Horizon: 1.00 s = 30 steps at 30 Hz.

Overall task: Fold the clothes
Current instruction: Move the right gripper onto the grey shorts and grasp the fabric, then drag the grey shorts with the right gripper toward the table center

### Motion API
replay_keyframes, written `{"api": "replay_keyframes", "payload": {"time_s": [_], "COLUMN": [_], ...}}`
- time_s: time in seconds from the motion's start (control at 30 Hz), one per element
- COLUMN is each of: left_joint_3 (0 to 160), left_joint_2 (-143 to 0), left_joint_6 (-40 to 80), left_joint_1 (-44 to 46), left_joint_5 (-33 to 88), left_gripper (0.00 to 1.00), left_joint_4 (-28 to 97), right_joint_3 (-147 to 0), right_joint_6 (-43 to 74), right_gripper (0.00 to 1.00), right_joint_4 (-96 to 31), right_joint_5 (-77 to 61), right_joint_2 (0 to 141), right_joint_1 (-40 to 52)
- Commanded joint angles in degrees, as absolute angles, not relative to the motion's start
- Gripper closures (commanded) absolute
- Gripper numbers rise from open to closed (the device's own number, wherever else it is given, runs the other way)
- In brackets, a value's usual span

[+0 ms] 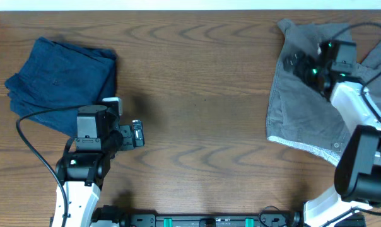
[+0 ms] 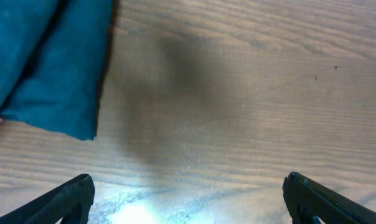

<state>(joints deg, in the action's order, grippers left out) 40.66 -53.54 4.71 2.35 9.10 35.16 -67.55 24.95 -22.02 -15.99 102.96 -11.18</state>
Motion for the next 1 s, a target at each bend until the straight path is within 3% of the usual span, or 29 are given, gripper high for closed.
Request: {"api": "replay_keyframes", "payload": {"time_s": [0.0,0.1,0.23,0.47,0.73,0.9,0.97], "left_joint_3": [41.8,41.8,41.8,41.8,41.8,41.8,41.8], "left_joint_2": [-53.5,-53.5,-53.7,-57.4,-63.6,-65.5,-65.6], "left_joint_6": [5.3,5.3,7.5,12.4,14.1,14.1,14.1], "left_joint_1": [2.2,2.2,2.2,2.2,2.2,2.2,2.2], "left_joint_5": [10.0,13.3,21.1,21.5,21.5,21.5,21.5], "left_gripper": [0.02,0.02,0.02,0.02,0.02,0.02,0.02], "left_joint_4": [34.3,32.7,28.5,26.7,28.2,28.8,28.9], "right_joint_3": [-67.9,-67.9,-67.9,-66.9,-59.2,-54.3,-52.2], "right_joint_6": [17.7,19.3,22.8,6.5,6.5,9.2,13.1], "right_gripper": [0.01,0.05,0.01,0.01,0.01,0.05,0.11], "right_joint_4": [-31.1,-42.1,-49.8,-53.8,-51.3,-46.5,-44.6], "right_joint_5": [-9.6,1.9,12.2,-12.8,-13.1,-11.0,-6.8], "right_joint_2": [98.0,96.5,93.7,92.5,92.6,92.6,92.6], "right_joint_1": [-13.6,-13.8,-13.8,-12.4,-3.7,2.8,4.9]}}
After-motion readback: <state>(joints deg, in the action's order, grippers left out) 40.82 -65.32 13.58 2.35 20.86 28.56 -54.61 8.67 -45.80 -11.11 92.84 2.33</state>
